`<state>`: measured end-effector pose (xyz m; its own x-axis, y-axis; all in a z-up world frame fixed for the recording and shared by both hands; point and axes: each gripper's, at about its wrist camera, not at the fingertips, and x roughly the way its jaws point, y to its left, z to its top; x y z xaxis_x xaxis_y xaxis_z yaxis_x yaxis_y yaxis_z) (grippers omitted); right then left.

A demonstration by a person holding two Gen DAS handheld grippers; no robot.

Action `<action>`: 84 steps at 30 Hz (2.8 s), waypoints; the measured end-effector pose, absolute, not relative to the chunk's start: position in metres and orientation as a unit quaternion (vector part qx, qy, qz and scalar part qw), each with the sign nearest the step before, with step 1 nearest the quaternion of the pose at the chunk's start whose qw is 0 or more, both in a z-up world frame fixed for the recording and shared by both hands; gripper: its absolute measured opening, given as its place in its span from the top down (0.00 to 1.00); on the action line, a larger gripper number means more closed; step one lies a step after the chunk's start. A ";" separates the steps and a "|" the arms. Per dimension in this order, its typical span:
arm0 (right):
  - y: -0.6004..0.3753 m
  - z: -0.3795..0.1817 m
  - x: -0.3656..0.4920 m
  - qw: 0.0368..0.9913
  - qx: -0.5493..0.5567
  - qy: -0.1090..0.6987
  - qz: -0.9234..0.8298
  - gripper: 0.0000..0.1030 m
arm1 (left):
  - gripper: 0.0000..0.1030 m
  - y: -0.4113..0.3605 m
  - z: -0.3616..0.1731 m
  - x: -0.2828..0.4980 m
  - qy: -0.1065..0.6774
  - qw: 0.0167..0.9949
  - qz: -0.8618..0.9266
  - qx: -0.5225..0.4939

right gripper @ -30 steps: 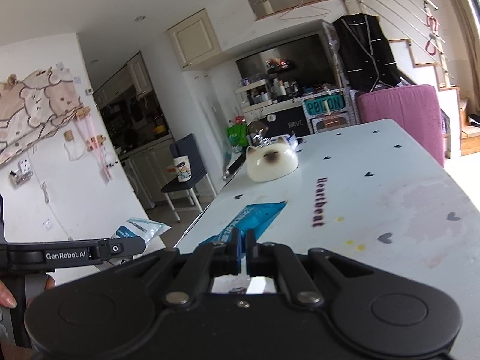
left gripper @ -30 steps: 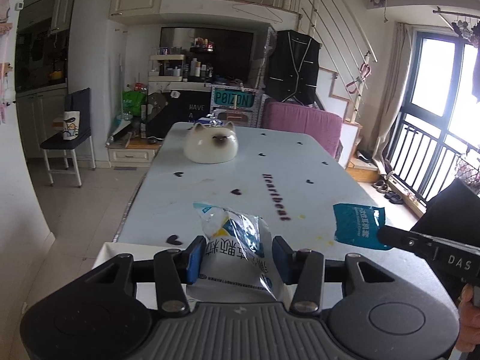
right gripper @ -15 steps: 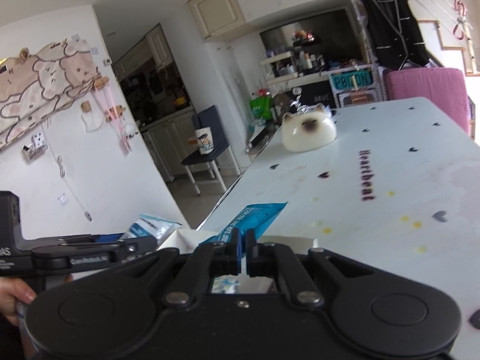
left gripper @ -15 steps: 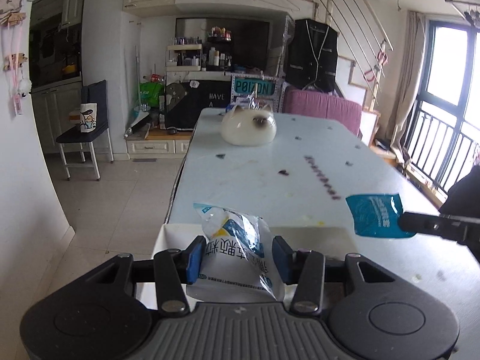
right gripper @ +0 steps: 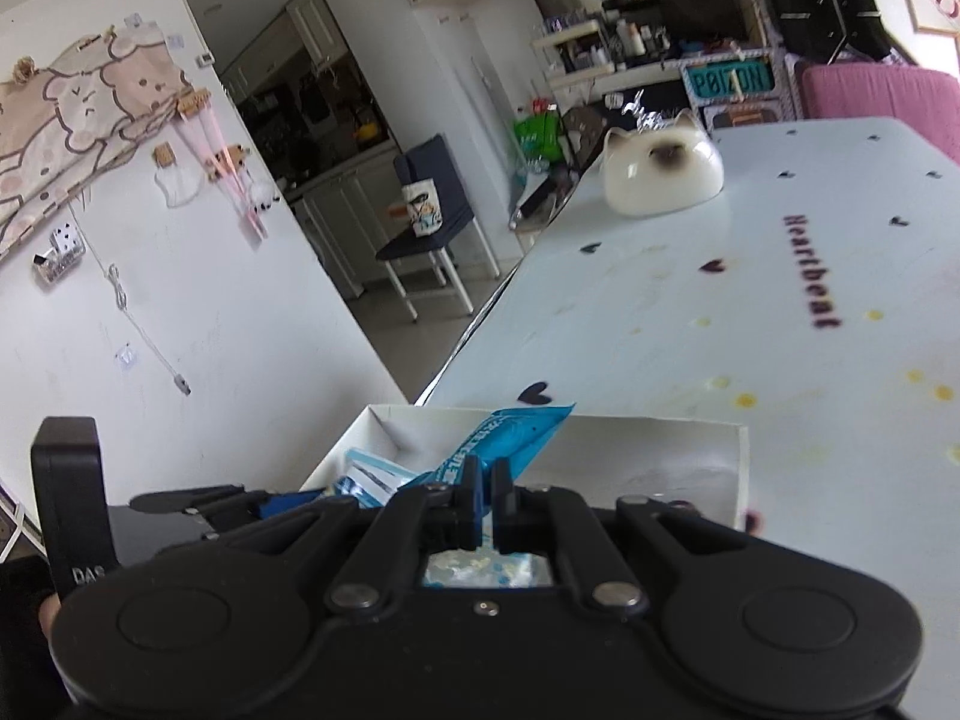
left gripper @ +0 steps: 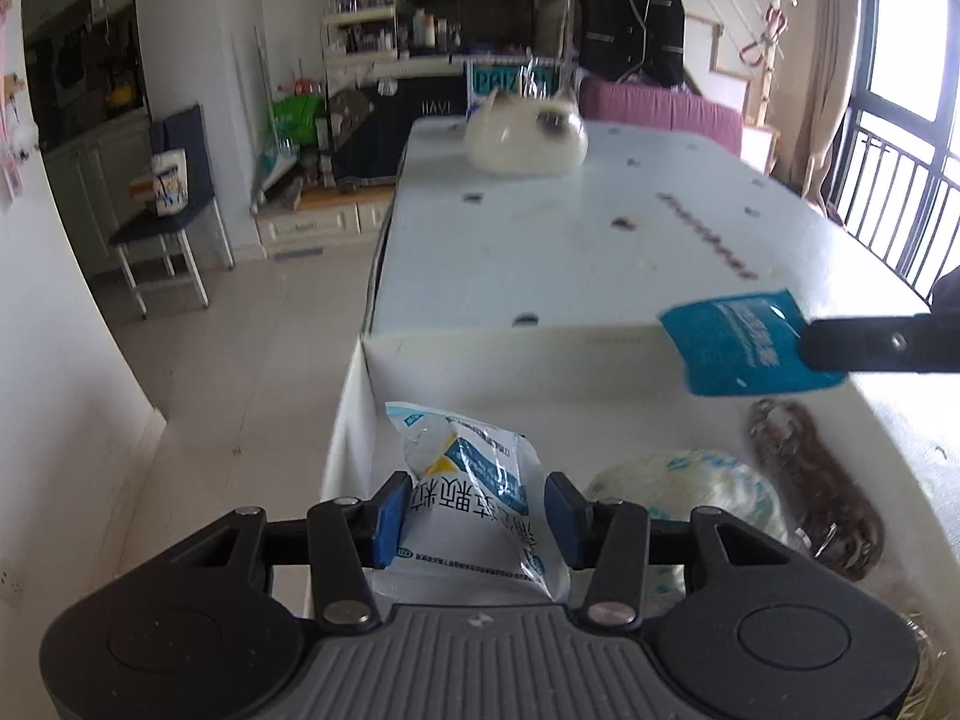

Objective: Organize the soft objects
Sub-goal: 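Carry both packets over the white box with left and right grippers, then lower and release the white-and-blue bag with left while right releases teal packet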

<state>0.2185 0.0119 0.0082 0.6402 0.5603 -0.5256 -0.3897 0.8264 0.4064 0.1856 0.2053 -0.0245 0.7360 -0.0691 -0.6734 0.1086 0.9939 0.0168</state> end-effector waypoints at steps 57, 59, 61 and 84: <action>0.073 -0.036 0.258 0.853 0.060 0.439 0.275 0.86 | 0.56 0.213 -0.029 0.175 0.386 0.921 -0.054 0.009; 0.071 -0.037 0.252 0.853 0.052 0.440 0.276 0.86 | 0.56 0.212 -0.025 0.171 0.381 0.923 -0.055 0.008; 0.068 -0.036 0.247 0.854 0.052 0.439 0.274 0.86 | 0.56 0.210 -0.023 0.168 0.379 0.924 -0.055 0.010; -0.004 0.028 0.164 0.915 0.059 0.319 0.241 0.56 | 0.20 0.197 0.021 0.120 0.336 0.940 -0.054 -0.007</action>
<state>0.1639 -0.0036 0.0283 0.6810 0.4780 -0.5547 -0.4032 0.8771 0.2608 0.1200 0.1967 0.0212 0.7689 -0.1062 -0.6305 0.0963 0.9941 -0.0501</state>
